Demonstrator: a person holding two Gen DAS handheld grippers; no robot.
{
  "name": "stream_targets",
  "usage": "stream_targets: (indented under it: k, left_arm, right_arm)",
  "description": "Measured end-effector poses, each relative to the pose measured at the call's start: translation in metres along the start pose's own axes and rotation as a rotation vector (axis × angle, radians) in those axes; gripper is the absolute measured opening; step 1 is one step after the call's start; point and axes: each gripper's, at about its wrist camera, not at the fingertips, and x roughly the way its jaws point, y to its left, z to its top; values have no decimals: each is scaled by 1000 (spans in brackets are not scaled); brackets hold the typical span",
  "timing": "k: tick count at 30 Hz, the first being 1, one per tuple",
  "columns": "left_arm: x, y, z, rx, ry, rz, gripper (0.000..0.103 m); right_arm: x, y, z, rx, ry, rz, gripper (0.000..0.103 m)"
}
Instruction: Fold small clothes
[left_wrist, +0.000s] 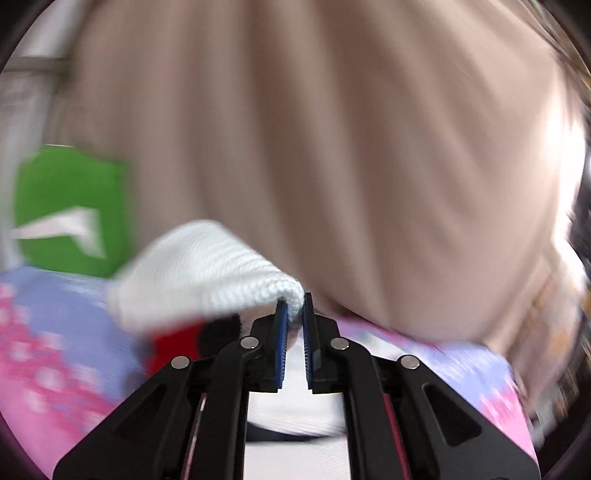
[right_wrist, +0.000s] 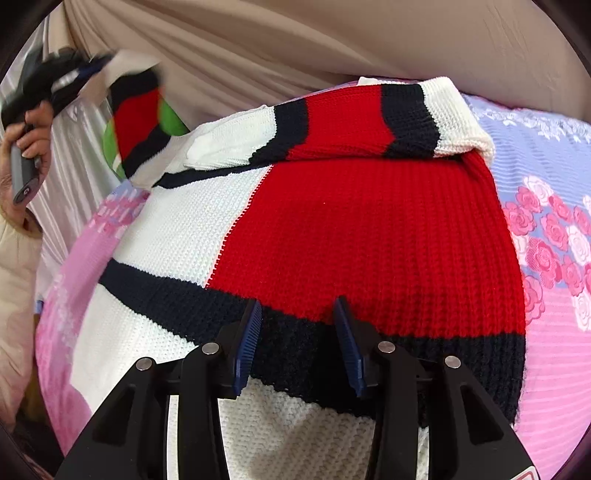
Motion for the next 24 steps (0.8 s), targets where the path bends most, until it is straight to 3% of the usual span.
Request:
stream_targets:
  k: [2,3,5,8,10,13,17,19,24]
  left_arm:
    - [40,-60,-34,76,103,-50,16]
    - [60,-83,-55,109,157,-58,45]
    - [103,-117,-106,142,262,-27,75]
    - [132,-127,-156,127,368,-33,73]
    - [133,-111,-170,82,396,-36,73]
    - [101,-74,-164,41,330,-25,73]
    - [58,-13,-148,-38,235,81,76]
    - [50,25,-139,-127,235,125,77]
    - [51,94,-140,-445,263,86,76]
  right_arm:
    - [0,-3,0,20,-1,21,41]
    - [-1,-5,0,30,-2,30,41]
    - [-2,-7,1,43,-4,44,41]
    - [-2,-8,1,50,-4,61,43]
    - [-3,-8,1,50,-4,77,47]
    - [-6,-12,3,71,-12,94,47]
    - [-21,-22,23,103,-47,84,47]
    - [-30,-27,43,102,-92,43,48]
    - [-26,-52,104,162,-165,-27,54]
